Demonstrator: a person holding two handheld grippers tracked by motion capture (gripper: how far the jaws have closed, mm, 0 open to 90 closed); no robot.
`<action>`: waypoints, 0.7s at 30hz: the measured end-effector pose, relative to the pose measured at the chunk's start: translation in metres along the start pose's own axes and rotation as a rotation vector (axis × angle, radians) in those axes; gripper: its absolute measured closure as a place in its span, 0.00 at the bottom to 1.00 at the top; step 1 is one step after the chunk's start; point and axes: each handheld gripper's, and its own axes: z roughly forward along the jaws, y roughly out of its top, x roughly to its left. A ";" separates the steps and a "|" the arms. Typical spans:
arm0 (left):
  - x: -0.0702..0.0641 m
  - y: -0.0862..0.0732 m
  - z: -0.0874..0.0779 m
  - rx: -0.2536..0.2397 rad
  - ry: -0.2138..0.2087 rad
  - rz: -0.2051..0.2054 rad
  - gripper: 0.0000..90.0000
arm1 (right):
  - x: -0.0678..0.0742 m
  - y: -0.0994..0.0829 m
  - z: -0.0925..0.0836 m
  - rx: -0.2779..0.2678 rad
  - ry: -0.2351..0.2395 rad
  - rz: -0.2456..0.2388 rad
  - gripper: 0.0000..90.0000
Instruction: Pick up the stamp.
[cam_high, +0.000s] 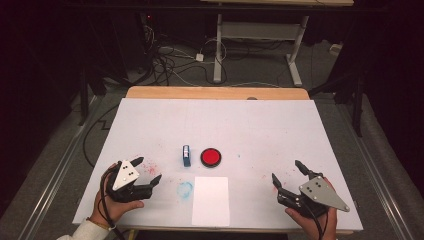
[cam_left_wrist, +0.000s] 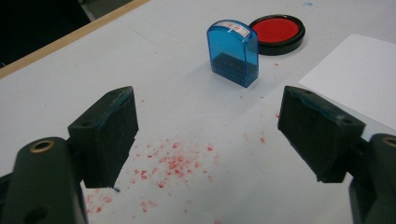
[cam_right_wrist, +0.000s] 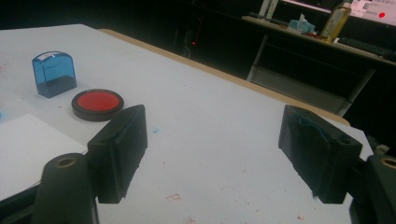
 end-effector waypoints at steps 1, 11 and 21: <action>0.000 0.000 0.000 0.003 -0.001 -0.002 0.22 | 0.001 0.000 0.000 0.001 0.001 -0.010 0.27; -0.002 0.003 0.008 0.040 -0.001 -0.017 0.23 | 0.001 -0.003 0.003 0.020 -0.041 -0.030 0.27; -0.007 0.015 0.018 0.060 0.009 -0.017 0.23 | 0.001 -0.003 0.001 0.023 -0.051 -0.038 0.27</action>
